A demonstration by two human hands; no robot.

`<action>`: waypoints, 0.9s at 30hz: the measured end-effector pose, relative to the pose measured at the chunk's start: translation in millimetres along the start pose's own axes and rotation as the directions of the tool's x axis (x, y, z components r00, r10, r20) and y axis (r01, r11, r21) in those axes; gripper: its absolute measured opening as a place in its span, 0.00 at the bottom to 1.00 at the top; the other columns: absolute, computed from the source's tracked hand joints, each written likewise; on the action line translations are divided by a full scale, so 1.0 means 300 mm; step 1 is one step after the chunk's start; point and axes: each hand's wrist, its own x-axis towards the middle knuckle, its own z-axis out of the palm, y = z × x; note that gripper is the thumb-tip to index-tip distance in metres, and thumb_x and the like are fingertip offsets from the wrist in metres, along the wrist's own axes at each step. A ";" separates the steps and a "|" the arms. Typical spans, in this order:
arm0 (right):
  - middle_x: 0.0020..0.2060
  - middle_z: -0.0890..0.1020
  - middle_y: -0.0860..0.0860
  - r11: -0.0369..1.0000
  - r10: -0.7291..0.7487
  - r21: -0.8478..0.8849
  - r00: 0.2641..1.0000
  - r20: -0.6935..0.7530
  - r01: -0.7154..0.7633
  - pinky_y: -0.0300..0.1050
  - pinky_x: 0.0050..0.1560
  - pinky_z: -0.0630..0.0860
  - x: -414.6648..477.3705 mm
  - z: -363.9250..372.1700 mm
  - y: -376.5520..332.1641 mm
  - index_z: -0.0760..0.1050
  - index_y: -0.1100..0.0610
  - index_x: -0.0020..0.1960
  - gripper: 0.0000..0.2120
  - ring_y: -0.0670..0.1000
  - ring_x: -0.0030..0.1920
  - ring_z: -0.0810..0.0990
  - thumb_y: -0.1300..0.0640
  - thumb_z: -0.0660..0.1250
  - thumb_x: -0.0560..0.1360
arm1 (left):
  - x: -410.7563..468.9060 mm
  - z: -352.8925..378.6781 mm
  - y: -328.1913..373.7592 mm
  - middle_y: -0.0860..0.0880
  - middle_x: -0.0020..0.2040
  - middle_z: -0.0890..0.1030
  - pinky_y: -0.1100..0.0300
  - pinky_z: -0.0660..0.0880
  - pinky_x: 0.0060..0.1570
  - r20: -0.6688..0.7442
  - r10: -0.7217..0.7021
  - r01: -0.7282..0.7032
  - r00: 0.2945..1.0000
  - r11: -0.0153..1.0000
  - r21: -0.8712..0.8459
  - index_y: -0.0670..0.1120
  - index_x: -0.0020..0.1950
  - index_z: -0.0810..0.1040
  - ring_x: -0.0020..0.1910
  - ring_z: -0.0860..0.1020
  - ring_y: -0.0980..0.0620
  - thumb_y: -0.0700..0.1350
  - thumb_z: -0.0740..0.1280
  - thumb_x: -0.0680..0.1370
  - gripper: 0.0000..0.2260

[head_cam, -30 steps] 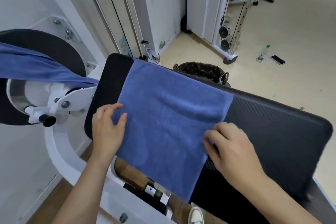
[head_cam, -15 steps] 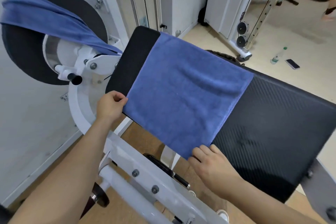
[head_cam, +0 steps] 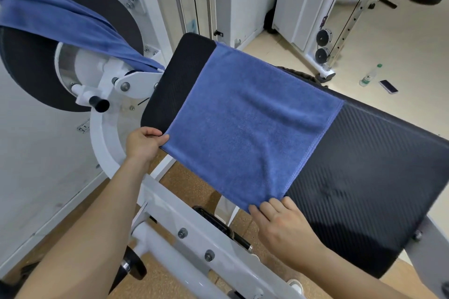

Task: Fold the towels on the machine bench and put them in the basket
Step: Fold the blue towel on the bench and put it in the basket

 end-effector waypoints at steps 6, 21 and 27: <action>0.35 0.72 0.51 0.998 0.059 -0.020 0.998 0.011 -0.058 0.48 0.37 0.58 -0.016 0.003 -0.012 0.79 0.57 0.52 0.13 0.53 0.34 0.70 0.62 0.59 0.71 | -0.012 -0.027 -0.008 0.46 0.44 0.81 0.59 0.77 0.41 0.147 0.066 -0.084 0.987 0.990 0.114 0.44 0.51 0.79 0.42 0.79 0.50 0.45 0.74 0.74 0.10; 0.31 0.72 0.45 0.945 0.147 0.239 0.941 0.305 -0.225 0.42 0.31 0.71 0.005 -0.127 0.008 0.76 0.49 0.34 0.11 0.49 0.31 0.74 0.55 0.55 0.65 | -0.043 -0.129 -0.017 0.48 0.47 0.82 0.66 0.73 0.44 0.439 0.226 -0.416 0.870 0.814 0.405 0.54 0.41 0.82 0.48 0.79 0.50 0.33 0.66 0.76 0.15; 0.41 0.79 0.46 0.763 0.194 0.492 0.875 0.444 -0.419 0.44 0.45 0.75 0.057 -0.230 0.063 0.79 0.52 0.47 0.22 0.48 0.42 0.77 0.48 0.49 0.66 | -0.044 -0.229 0.074 0.54 0.51 0.80 0.67 0.71 0.48 0.511 0.204 -0.383 0.835 0.883 0.273 0.50 0.46 0.86 0.50 0.78 0.58 0.34 0.68 0.77 0.12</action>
